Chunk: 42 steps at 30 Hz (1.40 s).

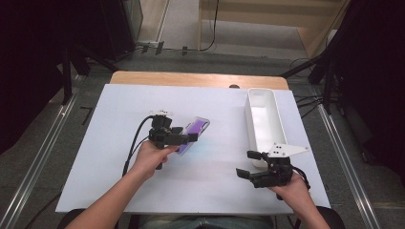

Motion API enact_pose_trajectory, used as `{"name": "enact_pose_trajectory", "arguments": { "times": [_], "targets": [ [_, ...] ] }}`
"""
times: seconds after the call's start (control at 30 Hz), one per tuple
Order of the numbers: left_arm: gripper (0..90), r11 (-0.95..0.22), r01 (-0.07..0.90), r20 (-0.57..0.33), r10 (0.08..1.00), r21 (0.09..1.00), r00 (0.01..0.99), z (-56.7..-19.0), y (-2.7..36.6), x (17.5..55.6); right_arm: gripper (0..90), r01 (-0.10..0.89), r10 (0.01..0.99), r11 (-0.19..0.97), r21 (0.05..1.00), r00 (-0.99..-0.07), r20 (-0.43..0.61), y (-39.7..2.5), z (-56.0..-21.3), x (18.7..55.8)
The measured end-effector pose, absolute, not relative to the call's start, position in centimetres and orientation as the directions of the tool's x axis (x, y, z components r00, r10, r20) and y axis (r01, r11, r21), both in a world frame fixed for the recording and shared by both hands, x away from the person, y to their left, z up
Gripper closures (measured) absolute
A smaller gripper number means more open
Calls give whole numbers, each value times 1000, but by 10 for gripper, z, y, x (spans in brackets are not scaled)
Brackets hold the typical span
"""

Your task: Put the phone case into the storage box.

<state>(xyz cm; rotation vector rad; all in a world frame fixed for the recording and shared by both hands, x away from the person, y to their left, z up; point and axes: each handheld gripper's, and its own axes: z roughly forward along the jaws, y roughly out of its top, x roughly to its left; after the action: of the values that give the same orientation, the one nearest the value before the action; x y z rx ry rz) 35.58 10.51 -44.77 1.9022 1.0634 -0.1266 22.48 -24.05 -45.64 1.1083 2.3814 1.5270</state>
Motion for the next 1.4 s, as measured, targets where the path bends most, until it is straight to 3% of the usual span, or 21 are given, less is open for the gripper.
{"name": "enact_pose_trajectory", "arguments": {
  "times": [0.23, 1.0, 1.4],
  "targets": [
    [168, -156, 738, -520, 615, 657, 593, -452, 98, 365, 154, 564, 622, 187, 804, -702, 347, -239, -454, 226],
    [168, 67, 739, -617, 604, 670, 505, -462, 89, 358, 154, 593, 675, 129, 795, -640, 368, -215, -433, 246],
    [168, 123, 707, -604, 633, 696, 484, -465, 89, 345, 155, 650, 687, 107, 752, -595, 416, -205, -423, 271]
  ]
}}
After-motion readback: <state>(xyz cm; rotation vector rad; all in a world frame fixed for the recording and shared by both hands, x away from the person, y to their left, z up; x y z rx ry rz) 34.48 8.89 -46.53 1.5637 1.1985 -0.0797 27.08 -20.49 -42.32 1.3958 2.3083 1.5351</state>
